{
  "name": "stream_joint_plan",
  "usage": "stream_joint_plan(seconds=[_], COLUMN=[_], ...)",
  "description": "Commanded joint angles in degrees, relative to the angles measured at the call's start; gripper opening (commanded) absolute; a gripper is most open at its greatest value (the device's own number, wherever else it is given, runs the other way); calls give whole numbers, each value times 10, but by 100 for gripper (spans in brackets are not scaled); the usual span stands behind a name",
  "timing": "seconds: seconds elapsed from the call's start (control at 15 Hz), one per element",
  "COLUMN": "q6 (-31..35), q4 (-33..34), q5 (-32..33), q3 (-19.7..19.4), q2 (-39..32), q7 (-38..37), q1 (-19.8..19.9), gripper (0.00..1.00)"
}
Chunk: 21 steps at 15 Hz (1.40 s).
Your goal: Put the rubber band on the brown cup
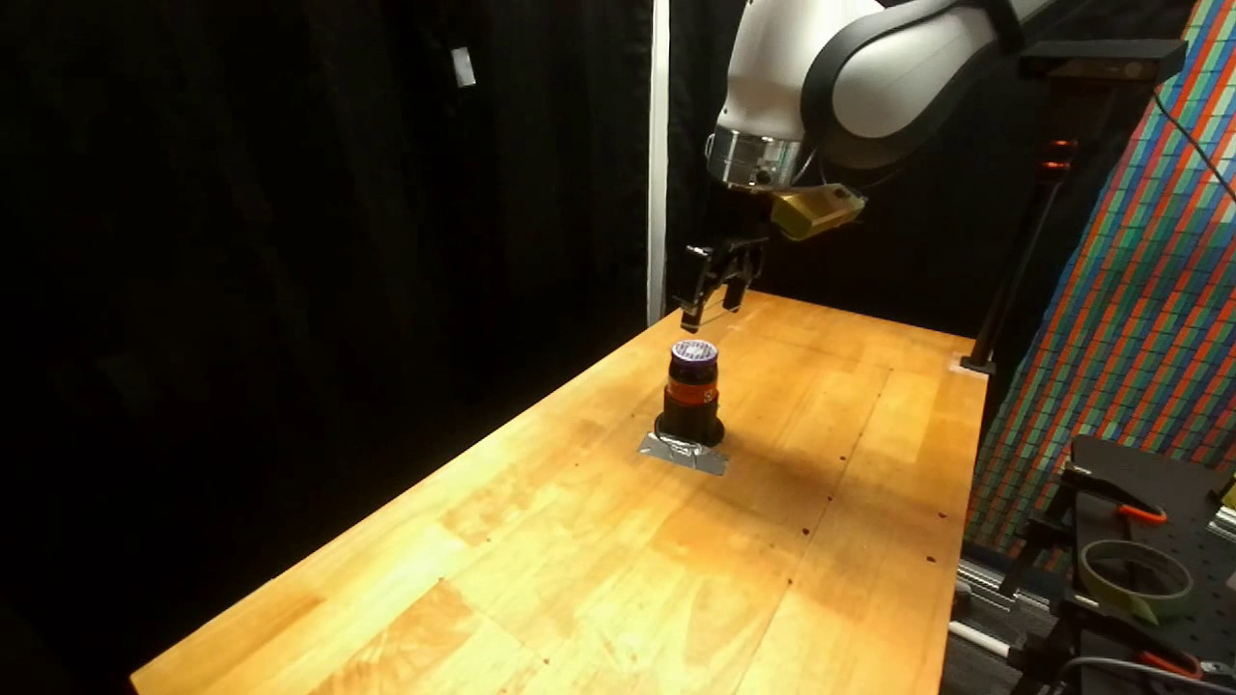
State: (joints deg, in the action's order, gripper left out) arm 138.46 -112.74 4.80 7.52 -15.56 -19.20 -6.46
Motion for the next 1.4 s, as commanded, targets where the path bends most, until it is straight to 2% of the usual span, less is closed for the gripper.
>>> stream_joint_plan(seconds=[0.0,0.67,1.07,1.33], q6=[9,-6,-10,-28], q4=[55,154,183,181], q5=[7,15,6,-10], q3=[-27,-85,-95,-88], q2=[-53,-150,-187,-198], q7=[-18,-32,-36,-28], q1=[-22,-34,-34,-27], gripper=[100,100,100,100])
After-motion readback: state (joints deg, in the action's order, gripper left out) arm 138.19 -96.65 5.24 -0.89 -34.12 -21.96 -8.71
